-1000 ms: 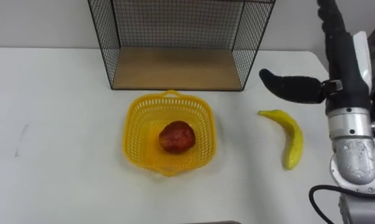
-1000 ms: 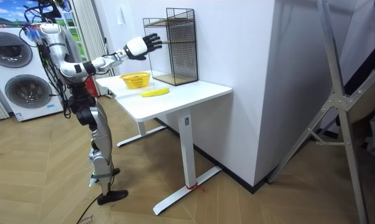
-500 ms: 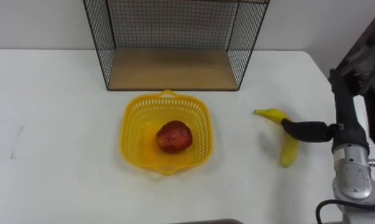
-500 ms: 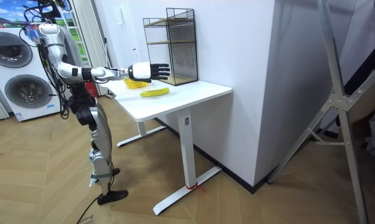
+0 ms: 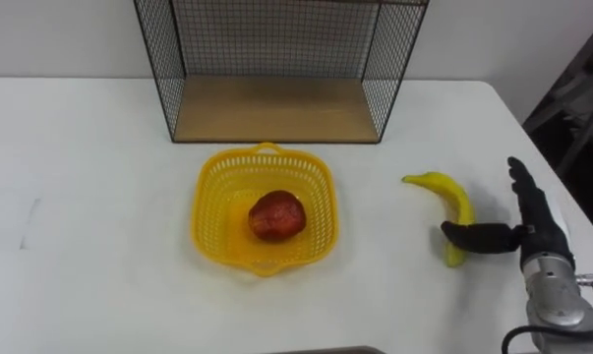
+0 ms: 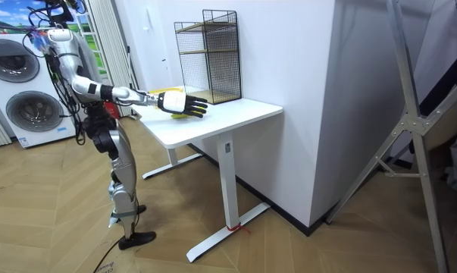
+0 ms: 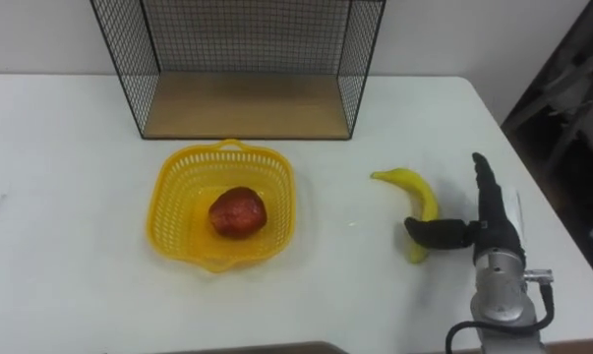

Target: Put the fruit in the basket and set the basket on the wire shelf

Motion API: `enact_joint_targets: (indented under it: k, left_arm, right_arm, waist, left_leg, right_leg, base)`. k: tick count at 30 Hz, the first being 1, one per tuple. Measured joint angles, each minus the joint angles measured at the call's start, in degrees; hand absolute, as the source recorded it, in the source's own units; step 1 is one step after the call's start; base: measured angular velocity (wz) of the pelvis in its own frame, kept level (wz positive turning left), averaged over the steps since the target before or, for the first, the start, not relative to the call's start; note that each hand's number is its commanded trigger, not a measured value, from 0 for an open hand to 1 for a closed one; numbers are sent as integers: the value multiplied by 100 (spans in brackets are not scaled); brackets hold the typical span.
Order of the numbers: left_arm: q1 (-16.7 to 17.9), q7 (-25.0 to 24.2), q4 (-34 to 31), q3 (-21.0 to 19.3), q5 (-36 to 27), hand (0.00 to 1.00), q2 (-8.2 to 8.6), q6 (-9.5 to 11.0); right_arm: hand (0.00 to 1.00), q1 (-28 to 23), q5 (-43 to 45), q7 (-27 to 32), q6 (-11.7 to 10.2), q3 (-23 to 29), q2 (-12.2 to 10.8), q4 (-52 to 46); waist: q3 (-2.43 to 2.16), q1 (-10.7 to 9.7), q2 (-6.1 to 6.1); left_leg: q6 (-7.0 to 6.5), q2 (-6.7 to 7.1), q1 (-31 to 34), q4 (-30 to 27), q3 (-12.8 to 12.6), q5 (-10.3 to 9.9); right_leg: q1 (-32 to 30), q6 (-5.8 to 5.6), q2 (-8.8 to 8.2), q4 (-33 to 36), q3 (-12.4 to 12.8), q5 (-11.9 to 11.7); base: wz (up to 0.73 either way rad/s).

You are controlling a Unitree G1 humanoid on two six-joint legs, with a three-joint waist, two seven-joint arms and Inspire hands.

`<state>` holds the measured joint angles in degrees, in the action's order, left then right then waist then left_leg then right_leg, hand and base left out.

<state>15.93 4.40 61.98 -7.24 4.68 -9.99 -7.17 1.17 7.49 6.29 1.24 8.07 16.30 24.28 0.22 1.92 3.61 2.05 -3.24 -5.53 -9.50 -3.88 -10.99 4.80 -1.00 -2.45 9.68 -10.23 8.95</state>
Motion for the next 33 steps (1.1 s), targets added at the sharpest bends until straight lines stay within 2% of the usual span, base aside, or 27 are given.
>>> enact_joint_targets:
  k: [6, 20, 21, 22, 23, 24, 29, 33]
  left_arm:
    - [9, -178, -12, -87, 0, 0, -5, 3]
    - [-9, -389, -11, -209, 3, 0, -31, 3]
    - [-8, -381, -12, -209, 2, 0, -32, 3]
    - [-5, -377, -11, -209, 1, 0, -32, 3]
    - [-2, -365, -11, -209, 1, 0, -32, 3]
    - [-3, -348, -11, -209, 1, 0, -33, 3]
    - [-27, -279, -8, -209, 1, 0, -39, -7]
    - [-78, -251, -10, -146, -1, 0, -78, -46]
  right_arm:
    - [0, 234, -20, -372, 7, -11, 25, 584]
    - [0, 337, 440, -732, -91, -4, 91, 885]
    - [5, 340, 451, -758, -91, -2, 95, 889]
    - [28, 345, 466, -774, -91, -2, 99, 895]
    - [95, 371, 488, -791, -98, 0, 103, 939]
    - [100, 402, 540, -832, -102, 3, 109, 983]
    - [100, 498, 939, -774, -86, 16, 119, 1110]
    - [100, 529, 1773, -638, 3, -55, 232, 1108]
  waist:
    - [-43, 19, 68]
    - [-31, 19, 102]
    - [-30, 19, 105]
    - [-30, 17, 106]
    - [-30, 16, 109]
    - [-29, 12, 113]
    - [-24, 16, 130]
    - [-29, 71, 157]
  left_leg:
    - [0, 1, -8, -6, 9, 0]
    - [0, 0, -20, -24, 16, -1]
    - [0, 0, -20, -26, 16, -1]
    - [0, 0, -20, -28, 16, -1]
    - [0, 0, -21, -34, 16, -1]
    - [0, 0, -24, -36, 16, -1]
    - [4, 0, -105, -40, 46, -7]
    - [3, -1, -102, -47, 70, -16]
  right_leg:
    - [23, 1, -1, 0, -9, -1]
    - [17, 2, 6, 2, 34, -1]
    - [16, 2, 7, 1, 29, -1]
    - [17, 2, 7, 1, 19, -1]
    - [24, 2, 6, 3, 8, -1]
    - [26, 3, 7, 3, 5, -2]
    - [111, 4, 7, -6, -16, -2]
    - [113, 3, 7, -7, -40, 0]
  base:
    - [0]
    - [0]
    - [0]
    - [0]
    - [0]
    - [0]
    - [2]
    - [1]
